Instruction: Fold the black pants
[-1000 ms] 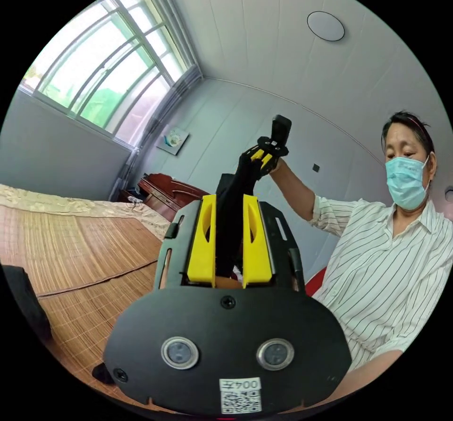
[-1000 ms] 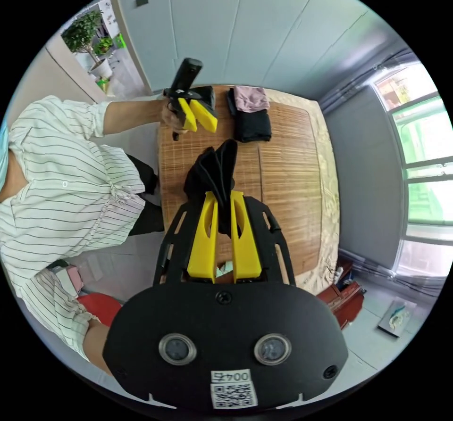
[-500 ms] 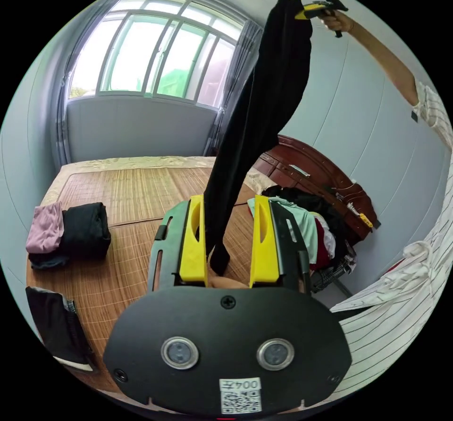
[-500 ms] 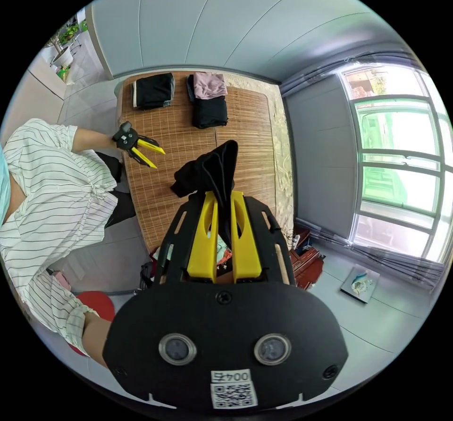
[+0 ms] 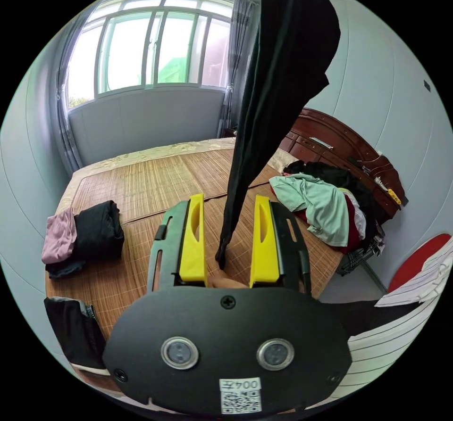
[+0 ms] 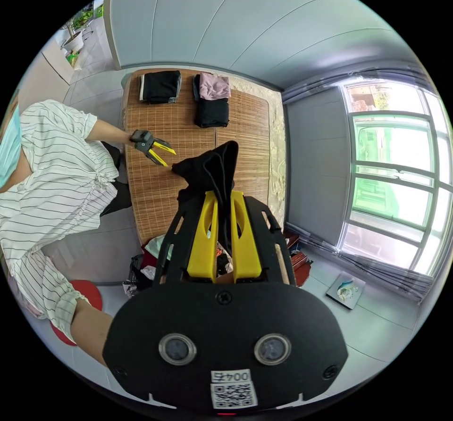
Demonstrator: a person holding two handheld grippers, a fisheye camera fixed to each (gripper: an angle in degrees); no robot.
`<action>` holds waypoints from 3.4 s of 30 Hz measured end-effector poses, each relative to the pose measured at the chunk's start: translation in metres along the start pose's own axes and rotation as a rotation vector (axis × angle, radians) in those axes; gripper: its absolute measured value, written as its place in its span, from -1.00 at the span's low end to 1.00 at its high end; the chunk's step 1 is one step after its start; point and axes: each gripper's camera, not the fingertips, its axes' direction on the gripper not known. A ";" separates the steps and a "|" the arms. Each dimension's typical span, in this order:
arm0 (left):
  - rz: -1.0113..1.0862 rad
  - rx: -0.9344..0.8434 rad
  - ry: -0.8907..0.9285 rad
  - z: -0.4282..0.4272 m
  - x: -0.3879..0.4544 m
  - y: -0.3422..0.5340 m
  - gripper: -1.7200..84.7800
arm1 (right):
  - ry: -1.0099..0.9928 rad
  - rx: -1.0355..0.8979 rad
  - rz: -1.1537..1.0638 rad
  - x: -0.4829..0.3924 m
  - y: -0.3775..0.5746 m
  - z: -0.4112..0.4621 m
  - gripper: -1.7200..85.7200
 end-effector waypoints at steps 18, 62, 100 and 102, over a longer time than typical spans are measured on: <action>0.122 -0.055 0.133 0.037 0.114 0.014 -0.68 | 0.020 0.067 -0.047 -0.045 0.054 -0.021 -0.88; -0.031 -0.963 -0.391 0.225 0.096 0.055 -0.96 | -1.054 0.333 1.374 -0.461 0.495 0.793 -0.97; -0.380 -0.346 0.592 0.303 -0.088 0.165 -0.95 | -0.814 0.404 1.126 -0.548 0.374 0.950 -0.76; -0.379 -0.209 0.522 0.278 -0.079 0.166 -0.95 | -0.832 0.361 1.129 -0.568 0.390 0.945 -0.75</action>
